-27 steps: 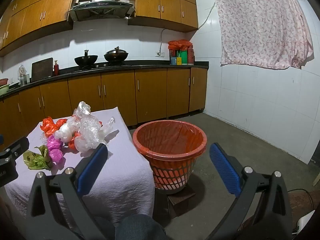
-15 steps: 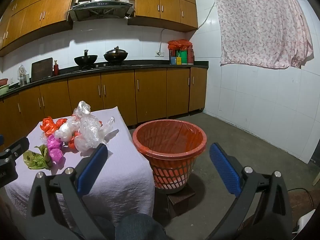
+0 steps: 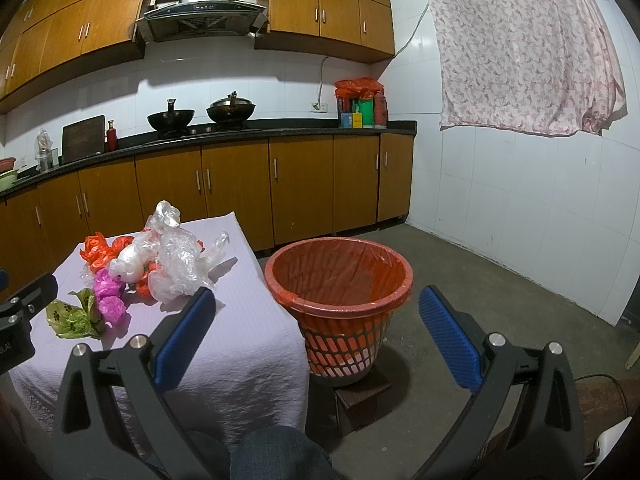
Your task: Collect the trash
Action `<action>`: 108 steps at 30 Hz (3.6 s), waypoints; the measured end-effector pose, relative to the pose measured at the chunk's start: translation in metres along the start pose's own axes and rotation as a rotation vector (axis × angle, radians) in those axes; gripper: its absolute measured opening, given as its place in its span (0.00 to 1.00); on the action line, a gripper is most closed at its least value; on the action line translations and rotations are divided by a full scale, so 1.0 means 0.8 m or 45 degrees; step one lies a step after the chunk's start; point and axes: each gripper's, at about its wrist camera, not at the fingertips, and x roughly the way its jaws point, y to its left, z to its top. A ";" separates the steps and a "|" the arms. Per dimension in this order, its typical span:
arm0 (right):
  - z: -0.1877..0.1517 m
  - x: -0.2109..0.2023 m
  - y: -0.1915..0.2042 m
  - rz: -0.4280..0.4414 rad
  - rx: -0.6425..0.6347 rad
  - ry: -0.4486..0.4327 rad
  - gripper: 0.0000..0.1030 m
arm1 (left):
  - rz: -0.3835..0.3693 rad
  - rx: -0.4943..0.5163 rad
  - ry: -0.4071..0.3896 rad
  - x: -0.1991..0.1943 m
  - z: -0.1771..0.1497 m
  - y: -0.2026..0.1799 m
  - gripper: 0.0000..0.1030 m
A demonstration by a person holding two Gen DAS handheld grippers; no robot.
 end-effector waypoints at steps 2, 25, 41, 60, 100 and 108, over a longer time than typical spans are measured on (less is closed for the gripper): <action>0.000 0.000 0.000 0.000 0.000 0.000 0.96 | 0.001 -0.001 0.002 0.000 0.000 0.000 0.98; -0.001 0.000 -0.001 0.001 0.001 0.003 0.96 | -0.003 -0.001 0.005 0.003 -0.001 -0.001 0.98; -0.001 -0.001 -0.001 0.002 0.002 0.004 0.96 | -0.004 -0.003 0.009 0.001 -0.005 -0.002 0.98; -0.002 -0.001 -0.001 0.003 0.004 0.007 0.96 | -0.004 -0.007 0.015 0.003 -0.015 -0.002 0.98; -0.020 0.034 0.009 0.006 -0.011 0.132 0.96 | 0.166 -0.362 0.246 0.107 -0.054 0.156 0.94; -0.023 0.050 0.028 0.022 -0.063 0.172 0.96 | 0.033 -0.279 0.227 0.112 -0.050 0.115 0.94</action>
